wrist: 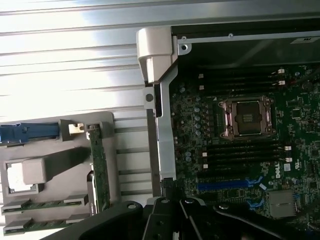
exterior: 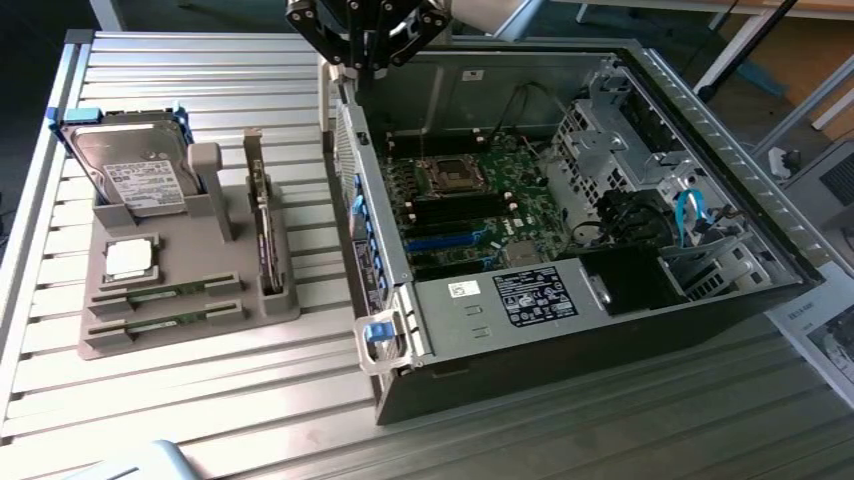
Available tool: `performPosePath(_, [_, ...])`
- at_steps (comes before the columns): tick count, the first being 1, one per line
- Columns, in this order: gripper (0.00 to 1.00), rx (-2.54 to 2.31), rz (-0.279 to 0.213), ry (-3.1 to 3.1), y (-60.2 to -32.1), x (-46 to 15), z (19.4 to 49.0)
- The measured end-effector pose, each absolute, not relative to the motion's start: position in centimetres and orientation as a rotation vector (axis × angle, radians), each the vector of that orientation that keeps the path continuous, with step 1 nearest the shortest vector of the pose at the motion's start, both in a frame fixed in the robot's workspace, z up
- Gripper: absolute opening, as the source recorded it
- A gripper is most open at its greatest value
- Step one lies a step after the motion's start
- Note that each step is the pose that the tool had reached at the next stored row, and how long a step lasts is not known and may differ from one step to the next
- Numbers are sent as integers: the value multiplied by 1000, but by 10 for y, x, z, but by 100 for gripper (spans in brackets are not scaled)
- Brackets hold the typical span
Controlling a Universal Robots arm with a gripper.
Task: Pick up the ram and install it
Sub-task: 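Reach for the ram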
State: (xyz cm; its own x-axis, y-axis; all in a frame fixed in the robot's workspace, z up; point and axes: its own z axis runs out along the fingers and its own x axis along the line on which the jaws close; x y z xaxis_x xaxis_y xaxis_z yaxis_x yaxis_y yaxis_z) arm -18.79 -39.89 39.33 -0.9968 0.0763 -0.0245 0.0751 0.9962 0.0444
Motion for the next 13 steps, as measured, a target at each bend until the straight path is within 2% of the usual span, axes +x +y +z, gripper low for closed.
performPosePath(13, [10,118,68,3113,-399,-204,393])
